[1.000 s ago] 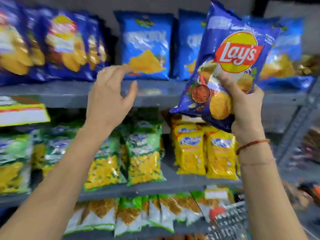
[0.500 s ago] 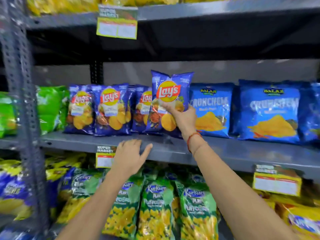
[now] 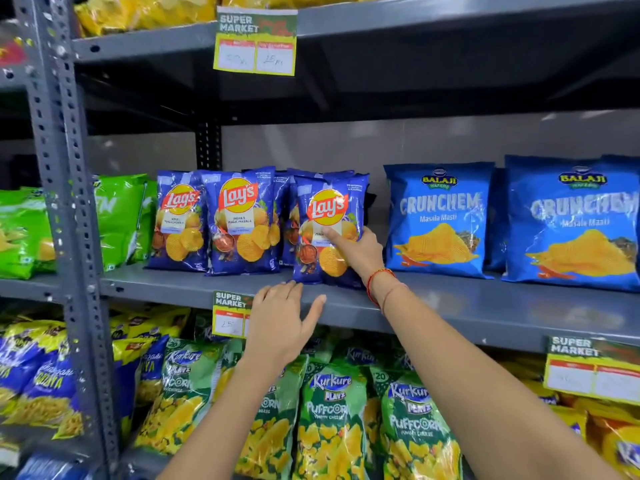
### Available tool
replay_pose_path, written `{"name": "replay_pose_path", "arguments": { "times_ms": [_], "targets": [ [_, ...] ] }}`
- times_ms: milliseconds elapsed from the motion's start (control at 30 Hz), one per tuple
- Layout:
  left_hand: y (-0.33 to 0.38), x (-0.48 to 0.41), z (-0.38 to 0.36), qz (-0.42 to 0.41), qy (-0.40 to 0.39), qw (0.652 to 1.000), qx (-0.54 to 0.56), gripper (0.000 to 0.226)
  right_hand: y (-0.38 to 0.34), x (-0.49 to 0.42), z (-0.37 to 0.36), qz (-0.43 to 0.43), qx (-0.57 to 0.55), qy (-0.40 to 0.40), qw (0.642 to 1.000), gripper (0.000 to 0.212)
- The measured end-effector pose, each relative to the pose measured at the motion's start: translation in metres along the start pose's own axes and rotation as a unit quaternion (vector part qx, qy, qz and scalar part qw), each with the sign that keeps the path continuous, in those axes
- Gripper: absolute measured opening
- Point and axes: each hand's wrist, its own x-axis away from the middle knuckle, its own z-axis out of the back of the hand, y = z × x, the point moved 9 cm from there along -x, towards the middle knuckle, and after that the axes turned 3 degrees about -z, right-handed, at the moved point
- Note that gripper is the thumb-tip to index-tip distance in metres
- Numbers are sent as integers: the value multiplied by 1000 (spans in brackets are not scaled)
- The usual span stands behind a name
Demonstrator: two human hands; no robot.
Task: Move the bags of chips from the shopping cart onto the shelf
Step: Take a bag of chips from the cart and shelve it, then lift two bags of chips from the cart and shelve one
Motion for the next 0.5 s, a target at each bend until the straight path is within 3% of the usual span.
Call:
{"name": "replay_pose_path", "arguments": {
  "times_ms": [133,333,500],
  "targets": [
    [-2,0,0,1,7,1000,9,74,1,7,8,-13,2,8,1000,72],
    [8,3,9,2,60,997,40,65,-20,33,66,53,16,62,997,62],
    [83,4,23,-67,124,976,163,49,-28,76,150,102,7,119,988,40]
  ]
}}
